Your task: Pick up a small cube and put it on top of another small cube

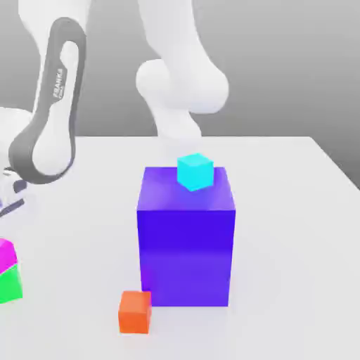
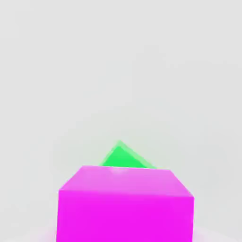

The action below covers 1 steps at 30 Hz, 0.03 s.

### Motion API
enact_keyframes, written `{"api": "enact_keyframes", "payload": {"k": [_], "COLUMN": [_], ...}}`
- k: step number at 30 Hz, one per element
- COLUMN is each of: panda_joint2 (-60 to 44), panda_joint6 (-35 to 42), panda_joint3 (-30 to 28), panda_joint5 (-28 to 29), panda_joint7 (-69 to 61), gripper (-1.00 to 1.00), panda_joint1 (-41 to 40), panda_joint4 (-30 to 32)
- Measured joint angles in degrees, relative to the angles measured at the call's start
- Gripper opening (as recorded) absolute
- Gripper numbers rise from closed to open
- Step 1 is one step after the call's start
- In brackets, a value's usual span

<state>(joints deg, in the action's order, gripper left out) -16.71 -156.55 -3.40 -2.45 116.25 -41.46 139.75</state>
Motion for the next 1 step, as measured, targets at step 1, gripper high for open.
{"api": "enact_keyframes", "payload": {"k": [1], "panda_joint2": [0.00], "panda_joint6": [0.00], "panda_joint3": [0.00], "panda_joint5": [0.00], "panda_joint7": [0.00], "gripper": [1.00], "panda_joint1": [0.00], "panda_joint4": [0.00]}}
